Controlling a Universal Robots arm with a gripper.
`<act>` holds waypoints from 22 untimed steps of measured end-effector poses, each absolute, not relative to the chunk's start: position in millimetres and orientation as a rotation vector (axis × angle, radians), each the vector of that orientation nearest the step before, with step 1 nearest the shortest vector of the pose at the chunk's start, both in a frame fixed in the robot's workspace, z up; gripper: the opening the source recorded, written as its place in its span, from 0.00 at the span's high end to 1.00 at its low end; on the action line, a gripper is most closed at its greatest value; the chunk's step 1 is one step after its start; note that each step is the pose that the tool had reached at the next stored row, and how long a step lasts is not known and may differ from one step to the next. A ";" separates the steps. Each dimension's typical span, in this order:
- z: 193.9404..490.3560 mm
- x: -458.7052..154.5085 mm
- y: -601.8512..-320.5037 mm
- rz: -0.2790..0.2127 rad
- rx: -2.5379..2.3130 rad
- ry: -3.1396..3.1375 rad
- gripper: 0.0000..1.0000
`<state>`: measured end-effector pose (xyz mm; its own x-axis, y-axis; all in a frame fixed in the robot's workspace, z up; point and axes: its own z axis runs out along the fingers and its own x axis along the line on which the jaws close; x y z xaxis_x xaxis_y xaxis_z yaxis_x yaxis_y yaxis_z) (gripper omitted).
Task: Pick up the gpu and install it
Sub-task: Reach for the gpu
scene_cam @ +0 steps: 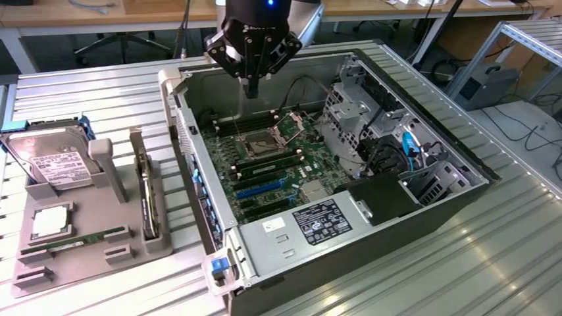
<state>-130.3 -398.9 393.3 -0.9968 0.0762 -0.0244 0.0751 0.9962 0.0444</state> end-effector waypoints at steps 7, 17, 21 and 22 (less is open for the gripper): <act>393.3 -132.5 -398.9 0.068 0.118 3.112 0.89; 393.3 -135.2 -398.9 0.068 0.118 3.113 0.89; 393.3 -136.0 -398.9 0.068 0.118 3.113 0.89; 393.3 -136.2 -398.9 0.068 0.118 3.112 0.89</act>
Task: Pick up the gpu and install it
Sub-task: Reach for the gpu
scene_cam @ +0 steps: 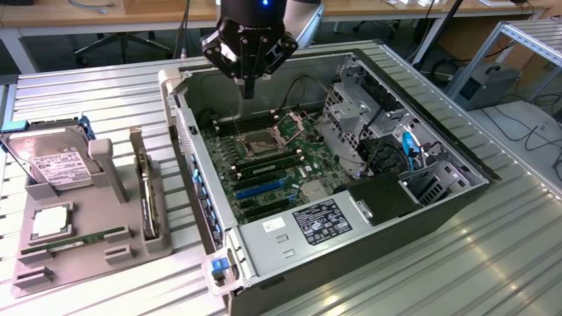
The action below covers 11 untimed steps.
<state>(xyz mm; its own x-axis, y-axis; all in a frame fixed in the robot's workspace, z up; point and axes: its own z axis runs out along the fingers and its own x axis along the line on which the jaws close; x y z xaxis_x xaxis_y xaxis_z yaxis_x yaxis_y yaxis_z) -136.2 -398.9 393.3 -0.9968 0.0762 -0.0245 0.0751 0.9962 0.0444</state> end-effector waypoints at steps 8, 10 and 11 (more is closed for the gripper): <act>393.3 -137.7 -398.9 0.068 0.118 3.112 0.89; 393.3 -138.8 -398.9 0.068 0.118 3.113 0.89; 393.3 -138.9 -398.9 0.068 0.118 3.112 0.89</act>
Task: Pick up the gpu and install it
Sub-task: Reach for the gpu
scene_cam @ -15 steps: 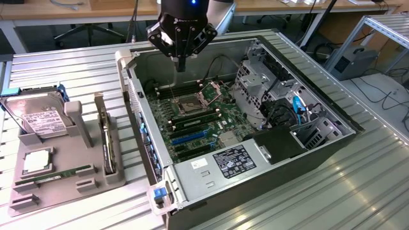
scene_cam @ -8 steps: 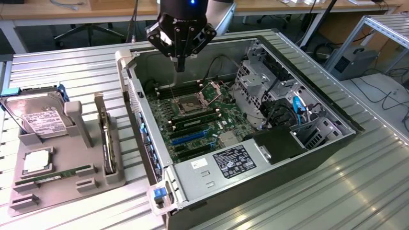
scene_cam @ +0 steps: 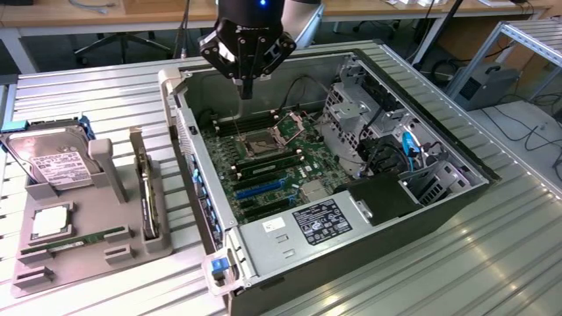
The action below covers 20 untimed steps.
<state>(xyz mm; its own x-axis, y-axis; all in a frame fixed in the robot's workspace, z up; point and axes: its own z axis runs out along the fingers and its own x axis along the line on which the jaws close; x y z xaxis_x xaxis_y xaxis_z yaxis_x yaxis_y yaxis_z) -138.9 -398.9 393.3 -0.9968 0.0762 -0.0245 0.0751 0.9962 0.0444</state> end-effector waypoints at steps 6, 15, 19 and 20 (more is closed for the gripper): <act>393.3 -140.2 -398.9 0.068 0.118 3.112 0.89; 393.3 -142.7 -398.9 0.068 0.118 3.113 0.89; 393.3 -144.4 -398.9 0.068 0.118 3.113 0.89; 393.3 -144.7 -398.9 0.068 0.118 3.112 0.89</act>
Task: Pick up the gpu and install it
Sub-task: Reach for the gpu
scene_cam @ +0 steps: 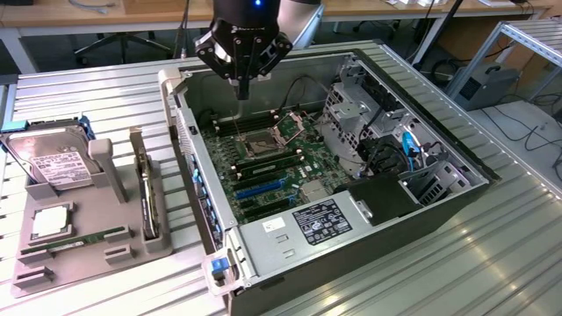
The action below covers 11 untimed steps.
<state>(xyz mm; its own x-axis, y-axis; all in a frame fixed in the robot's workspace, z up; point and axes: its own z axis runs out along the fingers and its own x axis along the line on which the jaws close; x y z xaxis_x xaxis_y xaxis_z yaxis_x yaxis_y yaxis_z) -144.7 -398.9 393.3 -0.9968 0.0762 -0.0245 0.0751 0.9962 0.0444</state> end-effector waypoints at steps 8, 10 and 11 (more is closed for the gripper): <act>393.3 -146.5 -398.9 0.068 0.118 3.113 0.89; 393.3 -147.1 -398.9 0.068 0.118 3.112 0.89; 393.3 -147.4 -398.9 0.068 0.118 3.112 0.89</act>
<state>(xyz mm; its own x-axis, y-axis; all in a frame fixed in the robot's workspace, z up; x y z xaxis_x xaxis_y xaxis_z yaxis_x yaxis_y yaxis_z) -147.4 -398.9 393.3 -0.9968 0.0762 -0.0245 0.0751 0.9962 0.0444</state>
